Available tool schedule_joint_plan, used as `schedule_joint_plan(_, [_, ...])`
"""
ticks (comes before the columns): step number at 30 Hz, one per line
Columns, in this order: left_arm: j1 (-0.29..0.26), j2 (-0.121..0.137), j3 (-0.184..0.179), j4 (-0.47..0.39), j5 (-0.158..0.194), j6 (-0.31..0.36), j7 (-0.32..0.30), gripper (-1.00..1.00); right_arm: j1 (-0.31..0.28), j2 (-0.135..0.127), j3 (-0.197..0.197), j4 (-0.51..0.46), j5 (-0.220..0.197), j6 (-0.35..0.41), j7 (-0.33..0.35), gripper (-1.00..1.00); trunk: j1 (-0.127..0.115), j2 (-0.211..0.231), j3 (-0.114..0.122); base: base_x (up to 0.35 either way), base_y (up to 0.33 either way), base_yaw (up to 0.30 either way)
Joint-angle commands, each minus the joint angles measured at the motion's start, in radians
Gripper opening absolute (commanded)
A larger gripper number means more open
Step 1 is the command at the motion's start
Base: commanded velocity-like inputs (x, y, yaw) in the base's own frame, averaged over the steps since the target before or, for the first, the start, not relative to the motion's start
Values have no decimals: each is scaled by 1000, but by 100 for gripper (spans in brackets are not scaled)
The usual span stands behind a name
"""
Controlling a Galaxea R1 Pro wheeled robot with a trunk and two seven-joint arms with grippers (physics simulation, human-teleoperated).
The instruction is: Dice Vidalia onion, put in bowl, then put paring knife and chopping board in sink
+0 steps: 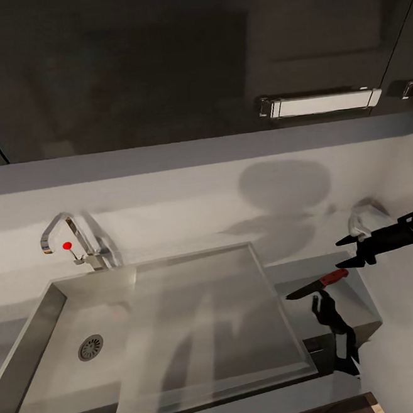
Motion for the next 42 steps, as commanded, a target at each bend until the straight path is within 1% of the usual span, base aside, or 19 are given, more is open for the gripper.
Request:
schedule_joint_plan(1, [0,1,-9,-2,3,-2,10,100,-1,0,-2,4,9,-6,1,100,1,-2,-2,0,0,0])
schedule_joint_plan(7, [0,0,-9,-2,2,-2,10,100,-1,2,-2,18,13,-22,-3,100,1,-2,-2,0,0,0])
schedule_joint_plan(17, [0,0,-8,-2,2,-2,10,100,-1,7,0,32,13,-31,-51,100,1,-2,-2,0,0,0])
schedule_joint_plan(27, [0,-1,-8,-1,3,-2,10,100,-1,13,0,38,10,-37,-58,100,1,-2,-2,0,0,0])
schedule_joint_plan(34, [0,-1,-8,0,3,0,10,100,-1,24,0,39,8,-36,-58,100,1,-2,-2,0,0,0])
schedule_joint_plan(42, [0,-1,-8,0,3,0,10,100,-1,26,0,39,9,-37,-58,100,1,-2,-2,0,0,0])
